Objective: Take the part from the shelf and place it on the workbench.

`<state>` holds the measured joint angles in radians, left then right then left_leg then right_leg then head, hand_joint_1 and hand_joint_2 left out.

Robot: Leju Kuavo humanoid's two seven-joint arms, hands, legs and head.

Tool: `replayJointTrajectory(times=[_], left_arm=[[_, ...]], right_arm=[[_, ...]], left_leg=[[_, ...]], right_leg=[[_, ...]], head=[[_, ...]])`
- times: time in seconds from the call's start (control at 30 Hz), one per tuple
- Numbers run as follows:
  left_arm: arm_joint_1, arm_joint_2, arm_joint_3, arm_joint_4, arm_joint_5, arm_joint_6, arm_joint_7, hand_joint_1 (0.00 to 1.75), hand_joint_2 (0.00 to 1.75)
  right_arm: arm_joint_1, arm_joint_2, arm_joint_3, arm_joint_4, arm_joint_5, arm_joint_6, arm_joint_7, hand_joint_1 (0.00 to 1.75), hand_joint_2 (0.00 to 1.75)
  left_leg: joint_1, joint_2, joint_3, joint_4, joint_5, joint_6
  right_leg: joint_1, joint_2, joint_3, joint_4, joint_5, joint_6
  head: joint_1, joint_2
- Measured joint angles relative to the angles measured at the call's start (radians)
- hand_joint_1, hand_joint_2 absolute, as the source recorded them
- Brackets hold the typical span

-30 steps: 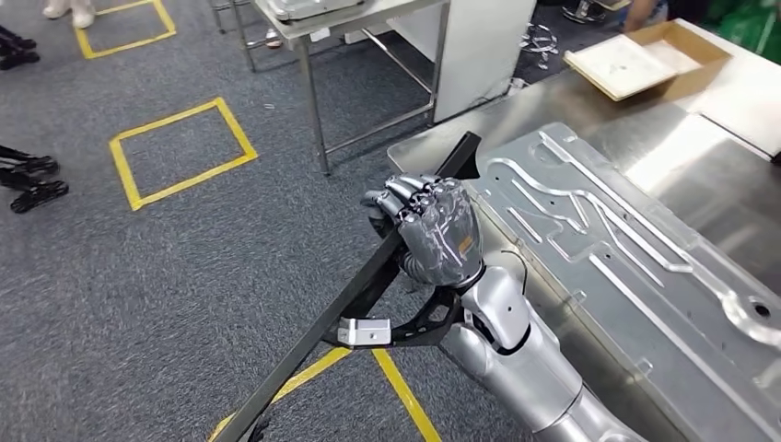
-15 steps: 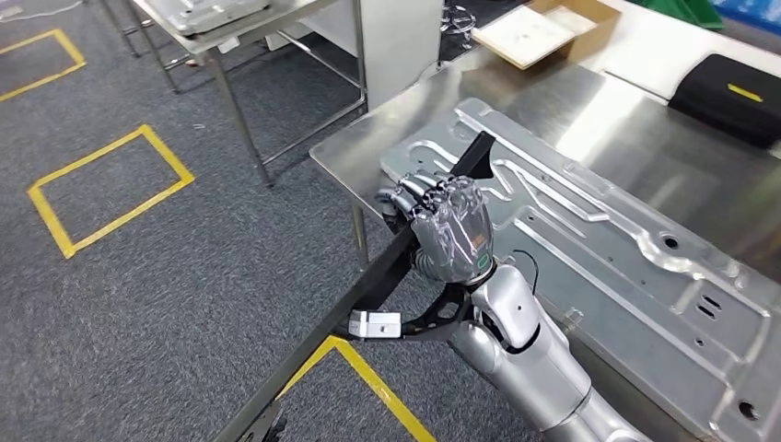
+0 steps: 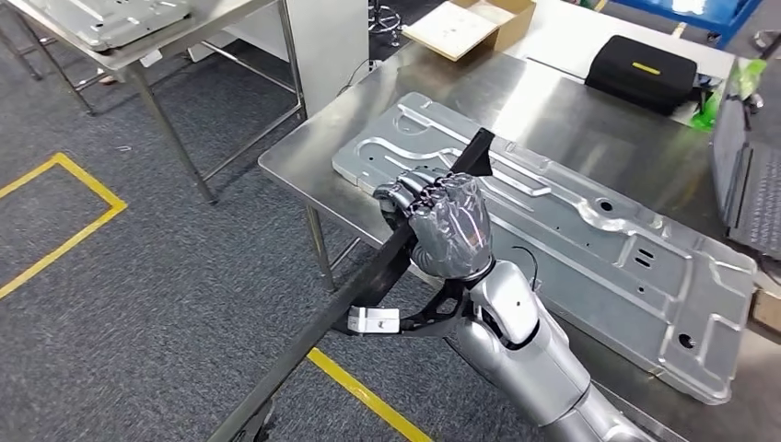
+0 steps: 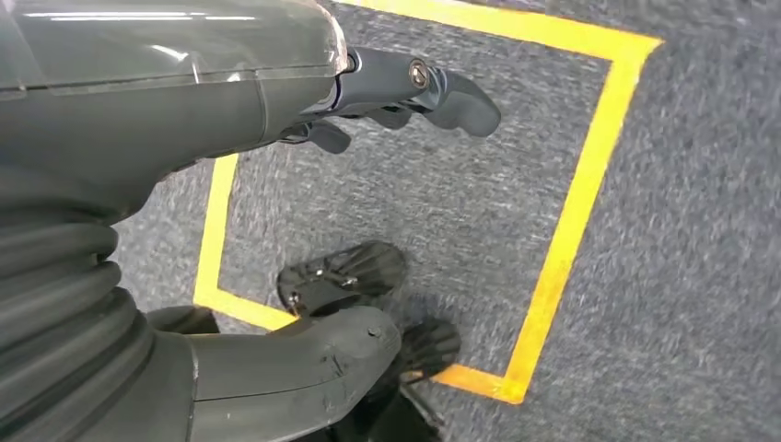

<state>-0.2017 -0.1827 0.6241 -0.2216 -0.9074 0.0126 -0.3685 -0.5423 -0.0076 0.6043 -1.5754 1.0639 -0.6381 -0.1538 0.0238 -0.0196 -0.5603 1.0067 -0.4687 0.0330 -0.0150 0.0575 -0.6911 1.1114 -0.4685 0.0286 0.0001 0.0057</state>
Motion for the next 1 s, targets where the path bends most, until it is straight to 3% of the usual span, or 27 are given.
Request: replayJointTrajectory(times=[0.03, 0.07, 0.1, 0.13, 0.17, 0.2, 0.27, 0.3, 0.33, 0.4, 0.43, 0.5, 0.53, 0.6, 0.63, 0.67, 0.73, 0.8, 0.87, 0.9, 0.93, 1.0], left_arm=[[0.001, 0.0, 0.0, 0.0, -0.001, 0.0, 0.0, 0.0, 1.75], [0.003, 0.001, 0.0, 0.0, -0.002, -0.001, 0.0, 0.0, 1.75], [0.004, 0.001, 0.0, 0.0, -0.003, -0.001, 0.001, 0.0, 1.75], [0.005, 0.001, 0.0, 0.0, -0.004, -0.001, 0.001, 0.0, 1.75], [0.004, 0.001, 0.0, 0.0, -0.004, -0.001, 0.001, 0.0, 1.75], [0.004, 0.001, 0.0, 0.0, -0.005, -0.001, 0.001, 0.0, 1.75], [0.003, 0.001, 0.0, 0.0, -0.006, -0.001, 0.0, 0.0, 1.75], [0.002, 0.001, 0.0, 0.0, -0.006, -0.001, 0.0, 0.0, 1.75], [0.002, 0.001, 0.0, 0.0, -0.006, -0.001, 0.0, 0.0, 1.75], [0.001, 0.0, 0.0, 0.0, -0.005, -0.001, 0.0, 0.0, 1.75], [0.0, -0.001, 0.0, 0.0, -0.005, -0.001, 0.0, 0.0, 1.75], [-0.001, -0.002, 0.0, 0.0, -0.004, -0.001, 0.0, 0.0, 1.75], [0.0, -0.002, 0.0, 0.0, -0.003, -0.001, 0.0, 0.0, 1.75], [0.004, -0.002, 0.0, 0.0, -0.003, -0.001, 0.0, 0.0, 1.75], [0.005, -0.002, 0.0, 0.0, -0.003, -0.001, 0.0, 0.0, 1.75], [0.005, -0.002, 0.0, 0.0, -0.002, -0.001, 0.0, 0.0, 1.75], [0.004, -0.002, 0.0, 0.0, -0.001, 0.0, 0.0, 0.0, 1.75], [0.001, -0.002, 0.0, 0.0, 0.0, 0.0, 0.0, 0.0, 1.75], [0.0, -0.004, 0.0, 0.0, 0.002, 0.0, 0.0, 0.0, 1.75], [0.0, -0.005, 0.0, 0.0, 0.003, 0.0, 0.0, 0.0, 1.75], [0.0, -0.007, 0.0, 0.0, 0.003, 0.0, 0.0, 0.0, 1.75], [-0.002, -0.011, 0.0, 0.0, 0.003, 0.0, 0.0, 0.0, 1.75]], right_arm=[[-0.003, 0.0, -0.001, 0.0, 0.0, 0.0, 0.0, 1.75, 1.75], [-0.003, 0.0, -0.001, 0.002, 0.0, 0.001, 0.0, 1.75, 1.75], [-0.003, 0.0, -0.001, 0.003, 0.001, 0.001, 0.0, 1.75, 1.75], [-0.002, 0.0, -0.001, 0.004, 0.001, 0.002, 0.0, 1.75, 1.75], [-0.001, 0.0, -0.001, 0.005, 0.002, 0.003, 0.0, 1.75, 1.75], [-0.002, 0.0, -0.001, 0.005, 0.003, 0.004, 0.0, 1.75, 1.75], [-0.005, 0.0, -0.001, 0.005, 0.003, 0.006, 0.0, 1.75, 1.75], [-0.006, 0.0, -0.001, 0.005, 0.003, 0.006, 0.0, 1.75, 1.75], [-0.007, 0.0, -0.001, 0.005, 0.004, 0.007, 0.0, 1.75, 1.75], [-0.008, 0.0, -0.001, 0.005, 0.007, 0.008, 0.001, 1.75, 1.75], [-0.009, 0.0, -0.001, 0.005, 0.009, 0.008, 0.001, 1.75, 1.75], [-0.013, 0.001, -0.001, 0.005, 0.013, 0.008, 0.001, 1.75, 1.75], [-0.015, 0.002, -0.001, 0.005, 0.015, 0.01, 0.002, 1.75, 1.75], [-0.015, 0.004, -0.001, 0.006, 0.017, 0.012, 0.002, 1.75, 1.75], [-0.015, 0.004, -0.001, 0.006, 0.018, 0.014, 0.002, 1.75, 1.75], [-0.015, 0.005, -0.001, 0.007, 0.018, 0.014, 0.003, 1.75, 1.75], [-0.015, 0.005, -0.001, 0.008, 0.018, 0.015, 0.004, 1.75, 1.75], [-0.017, 0.005, -0.001, 0.008, 0.019, 0.016, 0.005, 1.75, 1.75], [-0.019, 0.005, -0.001, 0.008, 0.019, 0.017, 0.006, 1.75, 1.75], [-0.02, 0.005, -0.001, 0.008, 0.019, 0.018, 0.006, 1.75, 1.75], [-0.02, 0.005, -0.001, 0.008, 0.019, 0.018, 0.006, 1.75, 1.75], [-0.021, 0.004, -0.001, 0.007, 0.019, 0.018, 0.006, 1.75, 1.75]], left_leg=[[-0.002, 0.014, 0.0, -0.001, 0.001, 0.004], [-0.004, 0.029, -0.001, 0.0, 0.001, 0.006], [-0.005, 0.044, -0.002, 0.001, 0.0, 0.006], [-0.005, 0.059, -0.003, 0.003, -0.001, 0.006], [-0.006, 0.072, -0.003, 0.005, -0.003, 0.005], [-0.006, 0.085, -0.003, 0.008, -0.006, 0.003], [-0.009, 0.106, -0.001, 0.014, -0.014, -0.004], [-0.011, 0.114, 0.001, 0.016, -0.017, -0.008], [-0.014, 0.122, 0.002, 0.016, -0.018, -0.013], [-0.016, 0.136, 0.005, 0.014, -0.021, -0.024], [-0.015, 0.126, 0.005, 0.019, -0.029, -0.029], [-0.011, 0.08, -0.018, 0.08, -0.074, -0.037], [-0.009, 0.053, -0.042, 0.138, -0.108, -0.039], [-0.008, 0.031, -0.102, 0.269, -0.164, -0.043], [-0.008, 0.028, -0.12, 0.304, -0.168, -0.044], [-0.007, 0.027, -0.122, 0.305, -0.155, -0.044], [-0.003, 0.018, -0.075, 0.199, -0.082, -0.043], [0.003, -0.023, -0.02, 0.079, -0.035, -0.04], [0.002, -0.052, -0.005, 0.041, -0.033, -0.035], [0.001, -0.046, -0.005, 0.038, -0.03, -0.031], [0.001, -0.034, -0.005, 0.036, -0.026, -0.024], [0.002, -0.009, -0.005, 0.028, -0.017, -0.008]], right_leg=[[0.001, -0.029, -0.026, 0.058, -0.031, 0.004], [0.0, -0.043, -0.055, 0.12, -0.059, 0.007], [-0.001, -0.05, -0.075, 0.166, -0.074, 0.009], [-0.002, -0.054, -0.08, 0.181, -0.071, 0.011], [-0.002, -0.058, -0.064, 0.158, -0.051, 0.011], [-0.001, -0.068, -0.03, 0.1, -0.02, 0.009], [0.007, -0.108, 0.041, -0.027, 0.019, -0.002], [0.012, -0.12, 0.06, -0.062, 0.026, -0.009], [0.017, -0.123, 0.063, -0.074, 0.023, -0.015], [0.016, -0.1, 0.06, -0.076, 0.029, -0.025], [0.012, -0.089, 0.061, -0.08, 0.032, -0.03], [0.004, -0.068, 0.063, -0.089, 0.038, -0.042], [0.004, -0.057, 0.062, -0.089, 0.04, -0.045], [0.003, -0.032, 0.059, -0.088, 0.041, -0.047], [0.003, -0.019, 0.058, -0.086, 0.042, -0.048], [0.003, -0.006, 0.057, -0.084, 0.042, -0.047], [0.001, 0.021, 0.057, -0.077, 0.04, -0.045], [0.0, 0.047, 0.051, -0.067, 0.039, -0.036], [-0.003, 0.067, 0.039, -0.062, 0.044, -0.021], [-0.004, 0.079, 0.034, -0.063, 0.049, -0.013], [-0.005, 0.077, 0.031, -0.064, 0.051, -0.007], [-0.001, 0.028, 0.015, -0.037, 0.033, 0.004]], head=[[0.002, 0.0], [0.002, 0.0], [0.002, 0.0], [0.002, 0.0], [0.002, 0.0], [0.002, 0.0], [0.002, 0.0], [0.002, 0.0], [0.002, 0.0], [0.001, 0.0], [0.002, 0.0], [0.001, 0.0], [0.001, 0.0], [0.001, 0.0], [0.001, 0.0], [0.001, 0.0], [0.001, 0.0], [0.002, 0.0], [0.002, 0.0], [0.002, 0.0], [0.002, 0.0], [0.003, 0.0]])
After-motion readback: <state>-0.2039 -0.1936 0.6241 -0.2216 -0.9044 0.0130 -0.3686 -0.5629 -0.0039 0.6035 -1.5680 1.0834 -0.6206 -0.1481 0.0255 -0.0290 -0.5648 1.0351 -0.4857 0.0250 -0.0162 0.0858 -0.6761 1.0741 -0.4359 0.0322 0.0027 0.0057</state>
